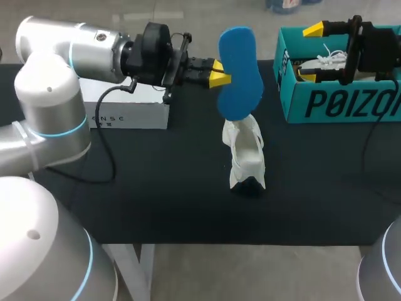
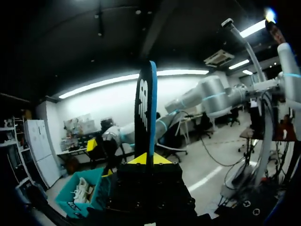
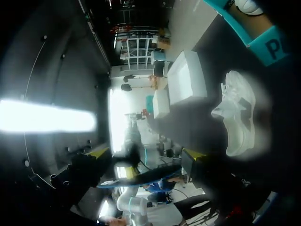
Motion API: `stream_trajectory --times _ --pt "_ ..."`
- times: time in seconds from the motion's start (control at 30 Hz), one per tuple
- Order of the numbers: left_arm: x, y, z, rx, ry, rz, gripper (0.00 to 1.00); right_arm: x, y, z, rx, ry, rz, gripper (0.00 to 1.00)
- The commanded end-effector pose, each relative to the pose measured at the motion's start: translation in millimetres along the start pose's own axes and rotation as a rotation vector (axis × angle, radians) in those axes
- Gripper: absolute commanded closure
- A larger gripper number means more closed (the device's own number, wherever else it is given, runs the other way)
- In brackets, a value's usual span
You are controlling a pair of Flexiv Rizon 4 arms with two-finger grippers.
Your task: Take the shoe out of the shoebox, open the shoe tongue, remove and reinsert the insole, then place the shoe into the shoebox
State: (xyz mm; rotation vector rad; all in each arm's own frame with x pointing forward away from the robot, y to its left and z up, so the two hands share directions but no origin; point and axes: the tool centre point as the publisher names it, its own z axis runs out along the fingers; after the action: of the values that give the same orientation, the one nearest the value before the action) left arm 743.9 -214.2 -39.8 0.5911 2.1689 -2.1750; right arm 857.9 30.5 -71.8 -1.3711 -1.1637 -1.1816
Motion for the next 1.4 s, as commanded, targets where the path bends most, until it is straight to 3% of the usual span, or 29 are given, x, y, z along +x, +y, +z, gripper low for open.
stream_trajectory --times 0.03,0.5,0.53,0.63,0.7,0.9,1.0,1.23,1.4 --pt "-12.9 -8.1 -2.0 -0.454 0.198 0.747 1.0 -0.1 0.0 1.3 -0.002 -0.001 0.0 0.0" --pt "-12.9 -8.1 -2.0 -0.454 0.198 0.747 1.0 -0.1 0.0 1.3 -0.002 -0.001 0.0 0.0" --pt "-17.2 -4.4 -1.0 -0.478 0.108 0.775 1.0 -0.1 0.0 1.3 -0.002 -0.001 0.0 0.0" --pt "-24.0 2.5 0.5 -0.592 0.19 1.117 1.0 -0.1 0.0 1.3 -0.002 -0.001 0.0 0.0" --pt "-30.3 4.2 1.8 -0.628 0.169 1.232 1.0 -0.1 0.0 1.3 -0.002 -0.001 0.0 0.0" --pt "-43.5 5.8 8.6 -0.67 0.243 1.563 1.0 0.2 -0.2 2.9 -0.002 -0.001 -0.001 0.0" --pt "-45.7 10.0 10.9 -0.672 0.26 1.602 1.0 0.8 -0.4 5.1 -0.005 -0.002 -0.006 0.0" --pt "-44.8 12.3 16.3 -0.564 0.196 1.715 1.0 4.9 -0.1 8.4 -0.018 0.009 -0.019 0.0" --pt "-47.2 18.4 22.6 -0.523 0.123 1.657 1.0 11.2 -1.4 11.2 -0.008 0.029 -0.04 0.0"
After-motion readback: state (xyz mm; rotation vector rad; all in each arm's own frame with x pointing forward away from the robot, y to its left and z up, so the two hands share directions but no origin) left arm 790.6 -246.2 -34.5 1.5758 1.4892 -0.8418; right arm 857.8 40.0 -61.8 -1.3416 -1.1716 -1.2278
